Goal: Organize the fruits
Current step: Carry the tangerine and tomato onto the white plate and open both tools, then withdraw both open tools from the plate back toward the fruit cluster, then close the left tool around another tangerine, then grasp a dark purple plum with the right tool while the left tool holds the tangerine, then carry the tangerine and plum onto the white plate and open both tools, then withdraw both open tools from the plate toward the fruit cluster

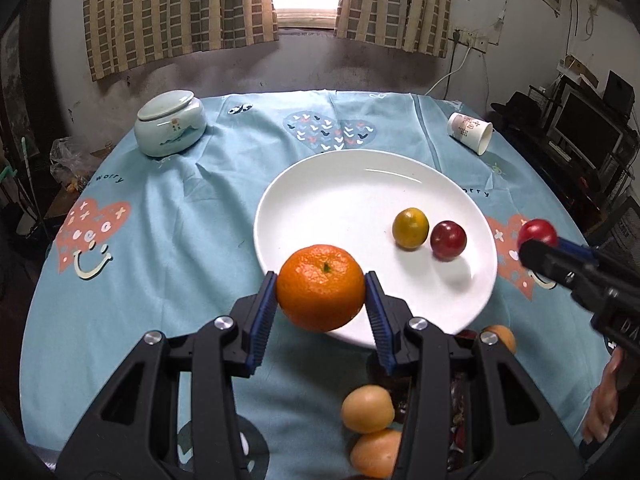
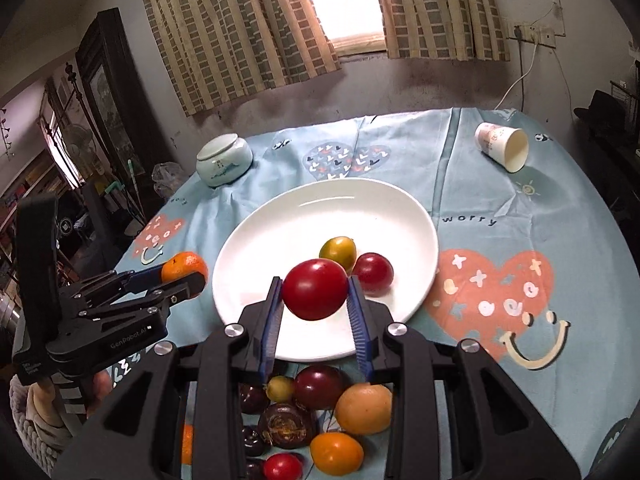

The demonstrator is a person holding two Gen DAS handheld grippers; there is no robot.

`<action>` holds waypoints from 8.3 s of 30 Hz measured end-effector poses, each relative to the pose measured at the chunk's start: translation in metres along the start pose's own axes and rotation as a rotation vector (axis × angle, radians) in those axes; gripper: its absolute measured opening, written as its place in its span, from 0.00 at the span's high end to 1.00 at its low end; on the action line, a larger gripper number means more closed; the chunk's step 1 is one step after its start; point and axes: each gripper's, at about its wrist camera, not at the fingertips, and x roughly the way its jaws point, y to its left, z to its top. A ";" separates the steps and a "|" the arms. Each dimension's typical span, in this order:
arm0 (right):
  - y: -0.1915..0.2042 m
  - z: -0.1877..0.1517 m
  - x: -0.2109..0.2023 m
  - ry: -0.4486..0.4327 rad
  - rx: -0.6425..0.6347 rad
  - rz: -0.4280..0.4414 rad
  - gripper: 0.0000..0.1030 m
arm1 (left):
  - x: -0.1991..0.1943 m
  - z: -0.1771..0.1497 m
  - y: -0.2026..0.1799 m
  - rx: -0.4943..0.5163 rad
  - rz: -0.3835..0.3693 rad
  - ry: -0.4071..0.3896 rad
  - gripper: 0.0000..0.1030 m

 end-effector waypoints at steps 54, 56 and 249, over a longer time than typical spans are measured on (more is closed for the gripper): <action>0.021 -0.018 -0.047 -0.135 -0.067 -0.088 0.32 | -0.032 -0.025 0.021 -0.048 0.049 -0.047 0.11; 0.024 -0.032 -0.051 -0.130 -0.076 -0.088 0.32 | -0.041 -0.037 0.021 -0.050 0.064 -0.060 0.11; -0.030 -0.058 -0.042 -0.113 0.081 -0.112 0.02 | -0.013 -0.083 0.014 -0.016 0.015 0.054 0.05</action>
